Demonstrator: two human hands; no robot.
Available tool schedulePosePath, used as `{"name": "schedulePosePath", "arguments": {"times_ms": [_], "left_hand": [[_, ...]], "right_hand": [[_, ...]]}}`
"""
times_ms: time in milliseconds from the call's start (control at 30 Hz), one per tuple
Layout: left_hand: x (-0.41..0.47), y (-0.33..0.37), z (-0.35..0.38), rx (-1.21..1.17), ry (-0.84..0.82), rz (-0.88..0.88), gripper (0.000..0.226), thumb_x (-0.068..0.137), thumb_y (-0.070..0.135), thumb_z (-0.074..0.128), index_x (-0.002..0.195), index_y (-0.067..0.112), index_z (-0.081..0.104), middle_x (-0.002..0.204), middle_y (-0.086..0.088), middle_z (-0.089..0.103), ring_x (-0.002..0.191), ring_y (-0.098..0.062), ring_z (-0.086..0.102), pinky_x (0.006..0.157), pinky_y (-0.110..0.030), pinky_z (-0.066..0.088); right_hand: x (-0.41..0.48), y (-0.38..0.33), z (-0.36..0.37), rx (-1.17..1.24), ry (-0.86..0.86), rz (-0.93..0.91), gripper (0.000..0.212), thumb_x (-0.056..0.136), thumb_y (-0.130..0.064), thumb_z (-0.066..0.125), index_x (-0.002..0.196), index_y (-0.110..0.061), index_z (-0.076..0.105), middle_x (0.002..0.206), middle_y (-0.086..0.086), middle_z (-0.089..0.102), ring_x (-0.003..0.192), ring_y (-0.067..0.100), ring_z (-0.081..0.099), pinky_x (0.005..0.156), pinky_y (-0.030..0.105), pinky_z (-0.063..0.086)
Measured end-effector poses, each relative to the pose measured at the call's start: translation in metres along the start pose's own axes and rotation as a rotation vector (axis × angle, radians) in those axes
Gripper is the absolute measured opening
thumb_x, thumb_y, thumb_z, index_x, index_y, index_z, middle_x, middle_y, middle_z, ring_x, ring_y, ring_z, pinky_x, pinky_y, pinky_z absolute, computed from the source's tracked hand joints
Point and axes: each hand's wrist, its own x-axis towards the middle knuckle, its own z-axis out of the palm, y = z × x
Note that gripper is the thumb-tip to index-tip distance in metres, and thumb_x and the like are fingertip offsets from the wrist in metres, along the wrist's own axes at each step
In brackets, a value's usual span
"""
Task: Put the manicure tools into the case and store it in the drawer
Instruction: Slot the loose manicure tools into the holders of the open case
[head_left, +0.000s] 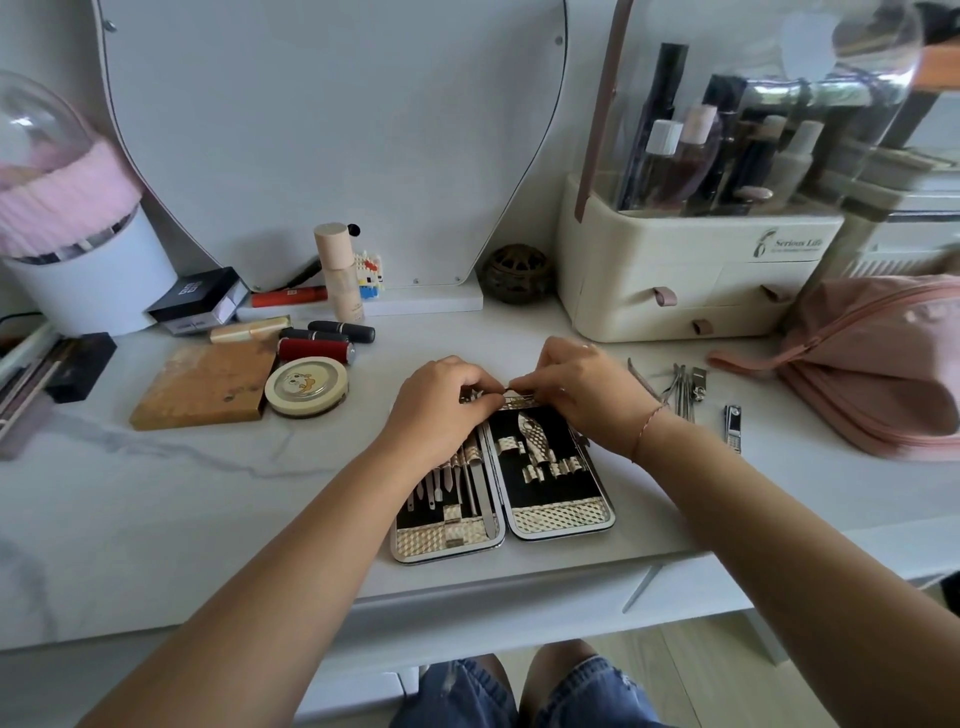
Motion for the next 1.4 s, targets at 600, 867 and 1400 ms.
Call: {"name": "schedulePosePath", "arguments": {"times_ms": [600,867,1400], "left_hand": [[-0.012,-0.005,-0.042,0.076,-0.012,0.022,0.025,0.085,0.040,0.059,0.105,0.026,0.064,0.111,0.014,0.058,0.105,-0.004,0.049,0.085,-0.025,0.034],[-0.057,-0.028,-0.034,0.084,-0.116,0.081,0.066,0.080,0.055,0.049,0.139,0.030,0.036,0.148,0.014,0.029,0.138,-0.001,0.014,0.111,-0.024,0.010],[-0.016,0.032,-0.004,-0.285,-0.062,0.044,0.034,0.089,0.045,0.048,0.109,0.022,0.064,0.104,0.013,0.062,0.099,-0.001,0.055,0.081,-0.009,0.040]], "right_hand": [[-0.049,0.063,-0.051,0.054,0.222,0.770,0.011,0.078,-0.026,0.070,0.078,-0.016,0.072,0.075,0.002,0.064,0.082,0.022,0.062,0.070,0.025,0.040],[-0.036,0.054,-0.040,-0.051,0.016,0.807,0.029,0.077,-0.039,0.066,0.056,-0.019,0.065,0.051,0.000,0.060,0.062,0.021,0.062,0.064,0.029,0.049],[-0.022,-0.021,-0.037,0.655,0.253,0.523,0.013,0.083,-0.021,0.067,0.071,-0.015,0.068,0.059,-0.006,0.064,0.042,-0.001,0.047,0.048,0.012,0.039]]}}
